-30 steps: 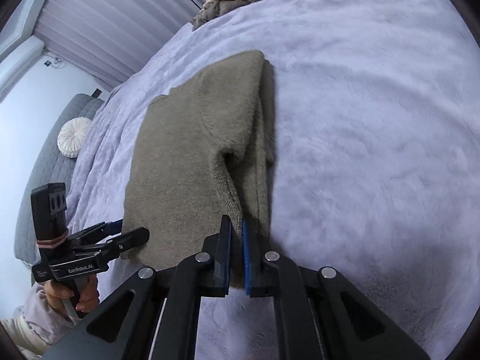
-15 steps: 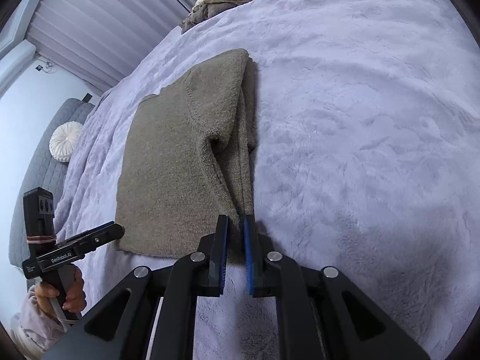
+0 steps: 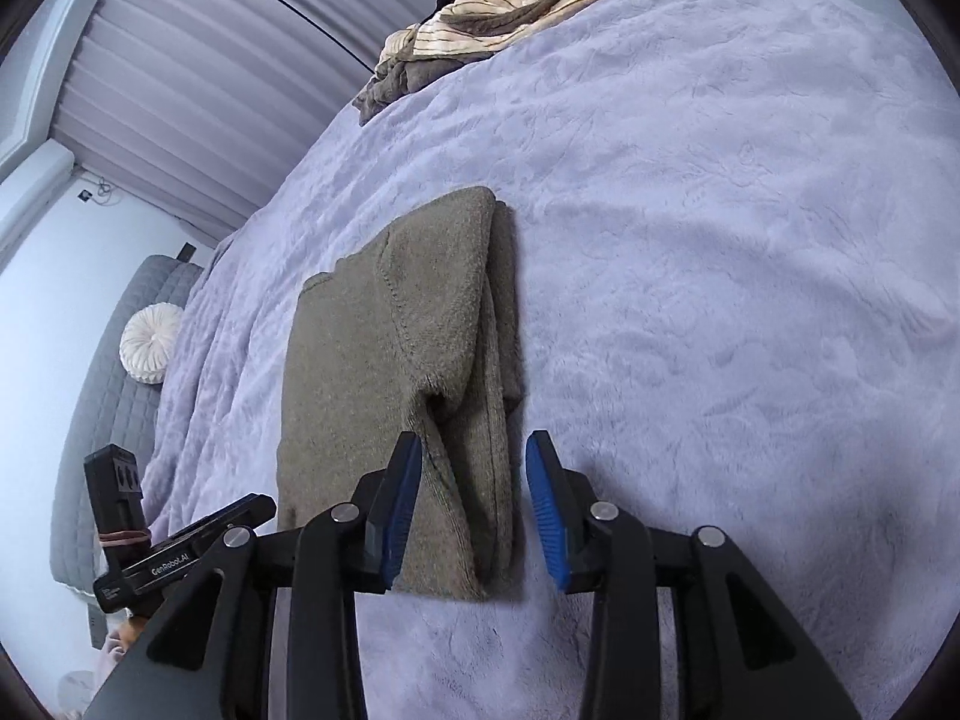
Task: Fold small clothes
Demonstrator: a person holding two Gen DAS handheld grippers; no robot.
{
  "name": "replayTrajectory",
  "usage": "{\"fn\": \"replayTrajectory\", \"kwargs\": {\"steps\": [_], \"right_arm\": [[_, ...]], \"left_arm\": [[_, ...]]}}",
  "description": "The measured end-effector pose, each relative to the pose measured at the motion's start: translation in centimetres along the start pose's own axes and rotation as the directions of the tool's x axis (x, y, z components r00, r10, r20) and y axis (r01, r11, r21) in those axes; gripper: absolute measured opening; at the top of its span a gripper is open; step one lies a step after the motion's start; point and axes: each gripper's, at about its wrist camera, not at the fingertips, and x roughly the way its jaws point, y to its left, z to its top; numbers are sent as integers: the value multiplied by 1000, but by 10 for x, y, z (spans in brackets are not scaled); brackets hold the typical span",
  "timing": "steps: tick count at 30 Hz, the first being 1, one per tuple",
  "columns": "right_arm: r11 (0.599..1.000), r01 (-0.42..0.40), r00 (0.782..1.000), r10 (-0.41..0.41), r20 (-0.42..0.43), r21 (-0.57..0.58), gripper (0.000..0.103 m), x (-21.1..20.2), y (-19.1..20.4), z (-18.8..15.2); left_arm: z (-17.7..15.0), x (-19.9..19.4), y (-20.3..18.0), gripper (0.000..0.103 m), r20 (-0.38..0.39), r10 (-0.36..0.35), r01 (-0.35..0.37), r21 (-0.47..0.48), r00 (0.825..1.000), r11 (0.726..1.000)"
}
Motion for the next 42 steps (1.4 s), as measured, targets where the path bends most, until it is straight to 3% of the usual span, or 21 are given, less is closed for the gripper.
{"fn": "replayTrajectory", "kwargs": {"steps": [10,19,21,27,29,32,37,42], "right_arm": [[1000,-14,999,16,-50,24,45,31,1,22],[999,-17,995,21,-93,38,43,57,-6,29],[1000,-11,996,14,-92,28,36,63,-5,29],[1000,-20,996,20,-89,0,37,59,2,36],[1000,-17,998,17,-54,15,40,50,-2,41],[998,-41,999,42,-22,41,45,40,-10,43],[995,-45,998,49,-47,84,46,47,-20,43],[984,-103,993,111,-45,145,49,57,-28,45]], "left_arm": [[12,13,2,82,-11,-6,6,-9,1000,1000],[24,23,5,82,-9,-28,28,-21,1000,999],[26,25,6,82,-10,-31,31,-22,999,999],[31,22,11,82,3,-50,50,-40,999,998],[33,23,15,82,6,-55,56,-52,998,997],[33,27,20,82,-3,-82,82,-81,997,993],[44,29,23,82,10,-121,121,-109,993,987],[62,42,31,82,-17,-233,226,-170,972,959]]}}
